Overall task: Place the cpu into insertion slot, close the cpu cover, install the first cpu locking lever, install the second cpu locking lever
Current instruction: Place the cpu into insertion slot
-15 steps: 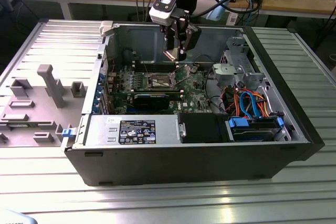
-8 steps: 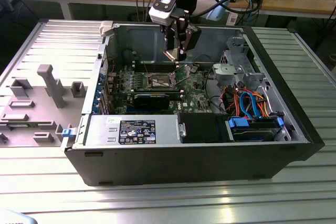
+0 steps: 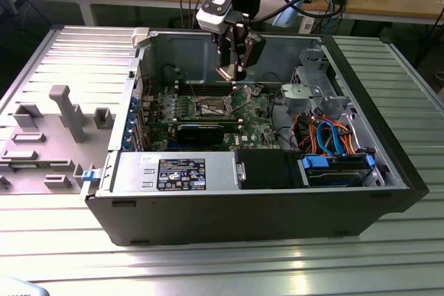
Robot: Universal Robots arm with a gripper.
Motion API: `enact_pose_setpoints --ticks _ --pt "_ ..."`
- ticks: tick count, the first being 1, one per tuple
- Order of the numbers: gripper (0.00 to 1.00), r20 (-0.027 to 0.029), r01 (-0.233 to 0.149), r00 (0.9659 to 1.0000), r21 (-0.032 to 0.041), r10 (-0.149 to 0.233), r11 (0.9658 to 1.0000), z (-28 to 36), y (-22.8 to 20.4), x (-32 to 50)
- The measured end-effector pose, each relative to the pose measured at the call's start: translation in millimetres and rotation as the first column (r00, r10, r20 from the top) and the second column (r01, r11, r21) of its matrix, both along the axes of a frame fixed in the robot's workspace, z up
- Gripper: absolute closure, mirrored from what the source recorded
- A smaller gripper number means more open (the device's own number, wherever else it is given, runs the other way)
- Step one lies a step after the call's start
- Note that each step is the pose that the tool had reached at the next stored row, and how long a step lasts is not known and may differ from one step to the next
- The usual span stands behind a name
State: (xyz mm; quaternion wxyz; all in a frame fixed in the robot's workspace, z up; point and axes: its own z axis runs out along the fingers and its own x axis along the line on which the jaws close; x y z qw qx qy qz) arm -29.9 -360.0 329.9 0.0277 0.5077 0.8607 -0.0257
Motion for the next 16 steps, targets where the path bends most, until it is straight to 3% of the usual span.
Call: enact_pose_setpoints --ticks 16 --pt "0.45 0.0001 0.016 0.9999 -0.0071 -0.016 0.9998 -0.2 0.0 0.0"
